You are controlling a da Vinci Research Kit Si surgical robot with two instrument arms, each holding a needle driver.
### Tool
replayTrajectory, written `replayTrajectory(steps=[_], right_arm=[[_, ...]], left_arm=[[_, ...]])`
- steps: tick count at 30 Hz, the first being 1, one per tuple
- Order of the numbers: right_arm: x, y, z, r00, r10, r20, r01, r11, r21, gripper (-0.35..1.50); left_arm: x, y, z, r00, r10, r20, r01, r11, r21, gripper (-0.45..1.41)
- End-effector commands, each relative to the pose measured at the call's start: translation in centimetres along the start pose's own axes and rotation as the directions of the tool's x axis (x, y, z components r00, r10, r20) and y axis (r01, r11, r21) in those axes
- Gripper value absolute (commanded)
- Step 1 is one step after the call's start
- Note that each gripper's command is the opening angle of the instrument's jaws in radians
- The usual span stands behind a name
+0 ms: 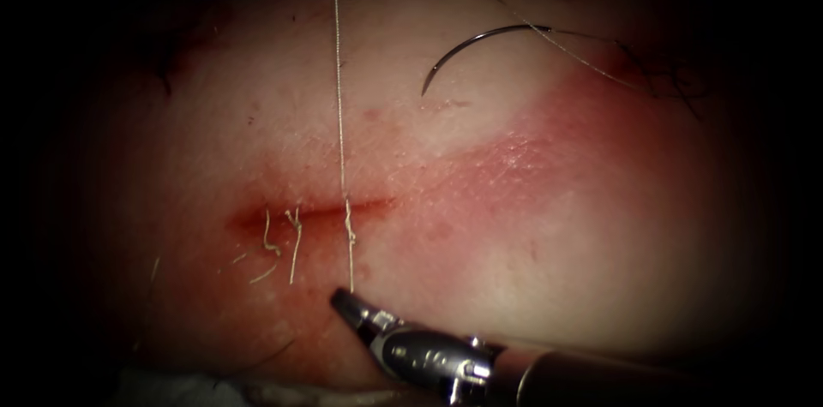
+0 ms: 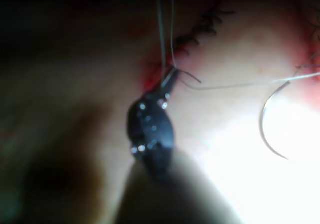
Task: Wound Closure
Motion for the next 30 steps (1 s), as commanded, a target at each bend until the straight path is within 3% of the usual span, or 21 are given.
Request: replayTrajectory(steps=[1, 11, 30], right_arm=[[-0.09, -0.17, 0.04, 1.000, 0.001, 0.005, -0.001, 1.000, 0.008, -0.35], [-0.19, -0.46, -0.07, 0.999, -0.025, 0.043, 0.023, 0.998, 0.065, -0.35], [-0.26, -0.63, -0.12, 0.997, -0.043, 0.070, 0.037, 0.995, 0.092, -0.35]], left_arm=[[-0.01, -0.08, 0.06, 1.000, 0.002, -0.002, -0.002, 1.000, 0.004, -0.45], [0.45, -0.48, 0.16, 0.993, 0.117, 0.012, -0.118, 0.991, 0.058, -0.45], [0.40, -0.46, 0.26, 0.989, 0.144, 0.041, -0.146, 0.988, 0.040, -0.45]])
